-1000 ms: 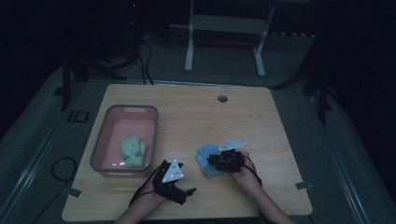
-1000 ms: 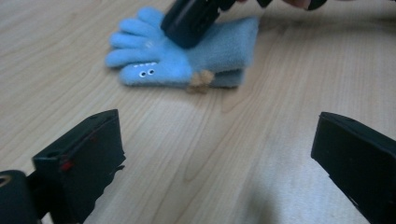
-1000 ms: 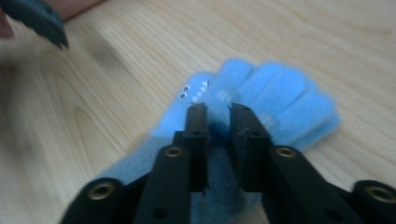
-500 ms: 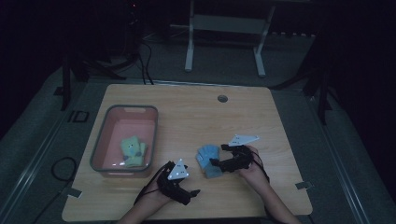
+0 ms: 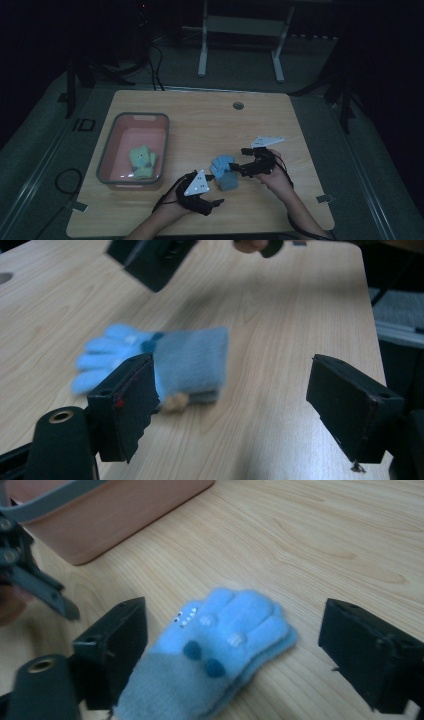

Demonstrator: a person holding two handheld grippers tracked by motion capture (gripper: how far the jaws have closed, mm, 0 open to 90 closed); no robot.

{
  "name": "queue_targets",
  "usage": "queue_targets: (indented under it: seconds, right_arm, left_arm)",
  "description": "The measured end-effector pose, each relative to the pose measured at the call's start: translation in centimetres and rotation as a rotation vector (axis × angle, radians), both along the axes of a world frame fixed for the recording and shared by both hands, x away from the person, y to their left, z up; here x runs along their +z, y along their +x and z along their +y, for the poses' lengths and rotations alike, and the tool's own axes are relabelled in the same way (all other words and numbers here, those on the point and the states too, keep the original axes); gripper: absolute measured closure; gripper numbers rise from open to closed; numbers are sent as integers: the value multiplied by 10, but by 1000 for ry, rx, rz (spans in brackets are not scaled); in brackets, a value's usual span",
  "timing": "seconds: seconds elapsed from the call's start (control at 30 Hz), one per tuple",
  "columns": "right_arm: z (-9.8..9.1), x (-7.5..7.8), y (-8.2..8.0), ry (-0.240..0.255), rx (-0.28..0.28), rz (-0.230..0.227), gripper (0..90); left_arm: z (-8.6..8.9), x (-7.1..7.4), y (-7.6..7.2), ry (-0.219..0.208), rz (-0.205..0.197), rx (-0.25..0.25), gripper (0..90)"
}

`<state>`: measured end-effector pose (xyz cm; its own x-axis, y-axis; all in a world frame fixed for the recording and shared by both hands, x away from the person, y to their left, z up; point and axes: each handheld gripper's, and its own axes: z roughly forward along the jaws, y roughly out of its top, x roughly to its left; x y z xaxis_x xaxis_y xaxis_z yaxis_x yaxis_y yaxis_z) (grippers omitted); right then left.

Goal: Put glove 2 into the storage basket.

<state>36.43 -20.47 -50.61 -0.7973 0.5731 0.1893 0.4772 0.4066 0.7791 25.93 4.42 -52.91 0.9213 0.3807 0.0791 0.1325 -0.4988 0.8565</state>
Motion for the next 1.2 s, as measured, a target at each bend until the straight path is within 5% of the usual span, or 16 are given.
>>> queue_targets:
  seconds: [0.23,0.43,0.8,0.97,1.0,1.07,1.1,1.2]
  right_arm:
    - [11,-3,18,21,39,55,133]
    - [26,-15,28,-32,53,80,166]
    - [32,-45,33,-151,58,78,235]
    - [32,-47,28,-171,67,35,276]
    - [32,-47,25,-166,82,32,382]
    - [32,-47,24,-164,92,32,424]
    - [32,-46,24,-143,120,61,544]
    - [31,-47,25,-125,131,87,640]
  left_arm:
    - [-20,-2,8,54,-34,-52,250]
    - [-31,-8,14,115,-69,-85,308]
    - [-47,-26,32,264,-112,-100,377]
    - [-48,-28,37,280,-102,-76,438]
    - [-49,-28,39,281,-105,-71,496]
    - [-48,-29,40,280,-112,-71,527]
    - [-48,-29,42,273,-96,-79,585]
    - [-48,-29,41,286,-105,-81,667]
